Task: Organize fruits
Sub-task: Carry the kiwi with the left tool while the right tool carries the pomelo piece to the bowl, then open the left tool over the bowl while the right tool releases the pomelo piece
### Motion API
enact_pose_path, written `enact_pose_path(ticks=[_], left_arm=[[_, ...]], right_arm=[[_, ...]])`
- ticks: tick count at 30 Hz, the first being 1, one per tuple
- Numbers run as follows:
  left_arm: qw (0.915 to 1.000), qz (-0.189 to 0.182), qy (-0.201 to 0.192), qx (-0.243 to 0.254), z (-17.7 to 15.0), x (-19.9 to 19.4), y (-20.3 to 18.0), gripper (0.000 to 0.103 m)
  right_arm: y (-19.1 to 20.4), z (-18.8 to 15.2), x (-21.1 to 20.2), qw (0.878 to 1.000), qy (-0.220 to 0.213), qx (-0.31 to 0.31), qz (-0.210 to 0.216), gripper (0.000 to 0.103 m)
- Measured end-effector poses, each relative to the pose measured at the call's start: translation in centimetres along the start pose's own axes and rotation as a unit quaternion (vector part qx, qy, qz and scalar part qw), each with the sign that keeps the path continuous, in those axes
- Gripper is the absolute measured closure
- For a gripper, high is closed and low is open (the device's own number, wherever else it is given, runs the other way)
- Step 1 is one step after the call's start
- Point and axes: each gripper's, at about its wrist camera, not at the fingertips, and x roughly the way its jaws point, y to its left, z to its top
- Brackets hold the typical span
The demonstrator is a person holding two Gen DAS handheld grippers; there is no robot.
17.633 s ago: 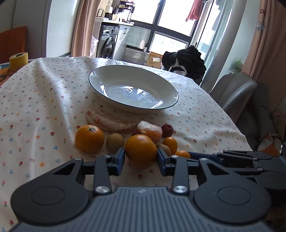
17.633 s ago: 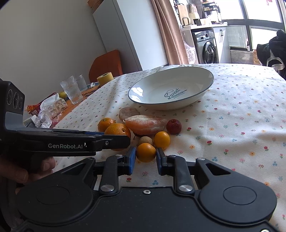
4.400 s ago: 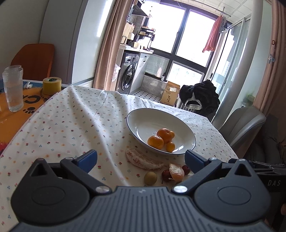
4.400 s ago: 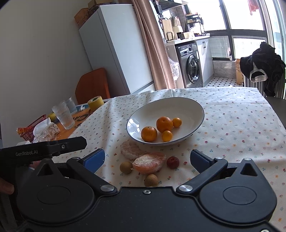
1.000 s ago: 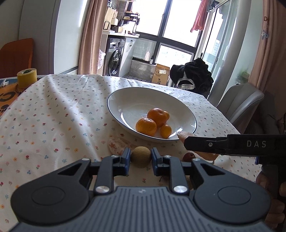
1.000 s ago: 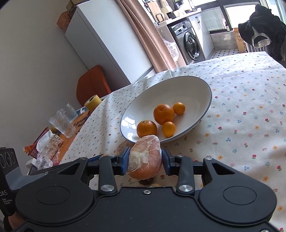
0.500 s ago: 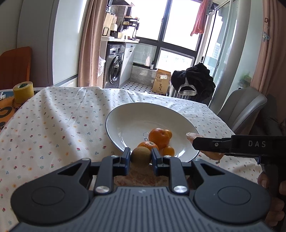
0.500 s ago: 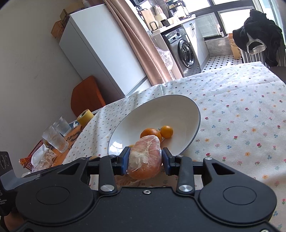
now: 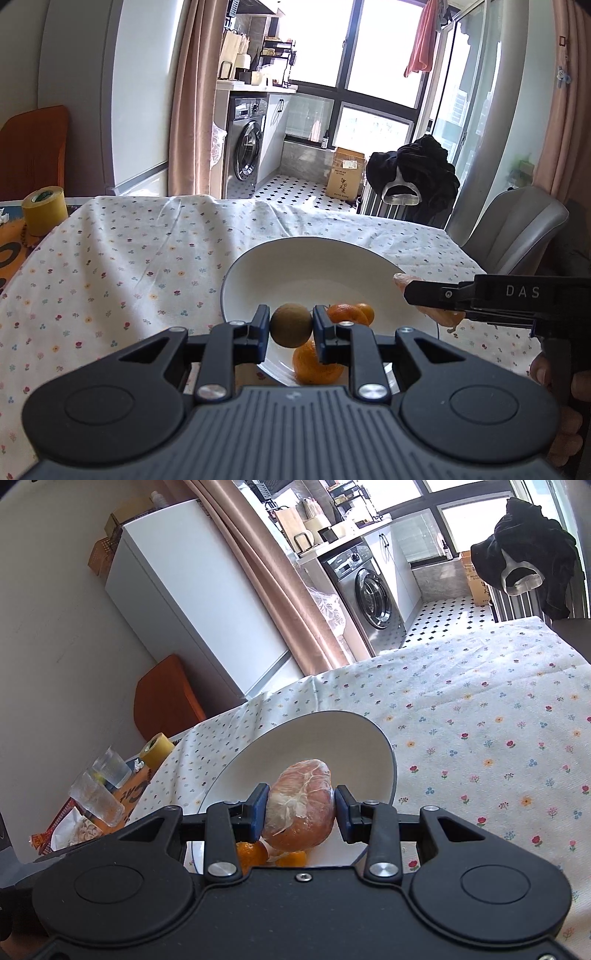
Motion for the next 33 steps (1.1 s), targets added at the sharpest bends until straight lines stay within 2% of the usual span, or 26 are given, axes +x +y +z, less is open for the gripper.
enact_pose_path(ticks=[4,8,12,15,17,22,23,29,33], left_arm=[[1.0000,0.001,0.005,0.001,0.2,1.1,-0.1,0.080],[1.0000,-0.001,0.009,-0.001,0.5,2.1,-0.4,0.080],[0.9999,0.006,0.005,-0.009,0.9,2.5,-0.3,0.079],[0.9999,0.011,0.006,-0.003,1.0,2.2,-0.5,0.076],[0.9999,0.008,0.008,-0.003,0.9,1.9,-0.5,0.073],[0.9999,0.012,0.002,-0.006,0.5,0.4,-0.3,0.053],[0.9999,0.012,0.000,-0.008,0.5,0.0,-0.2,0.052],[0.9997,0.013,-0.010,-0.019,0.1,-2.2,0.5,0.045],[0.9996,0.013,-0.017,-0.019,-0.3,-3.8,0.8,0.034]], right_arm=[[-0.1,0.0,0.4,1.000,-0.010,-0.011,-0.002,0.067],[0.0,0.1,0.5,1.000,-0.014,-0.015,-0.010,0.058],[0.1,0.2,-0.4,1.000,-0.025,-0.013,0.000,0.056],[0.3,0.1,-1.0,0.999,-0.032,-0.014,-0.006,0.046],[0.4,-0.1,-1.4,0.999,-0.034,-0.016,-0.009,0.039],[1.5,-0.5,-2.1,0.999,-0.038,-0.033,-0.019,0.027],[1.8,-0.7,-2.4,0.998,-0.040,-0.040,-0.022,0.024],[3.4,-1.4,-3.8,0.996,-0.048,-0.070,-0.033,0.017],[4.3,-1.8,-4.8,0.994,-0.055,-0.082,-0.040,0.013]])
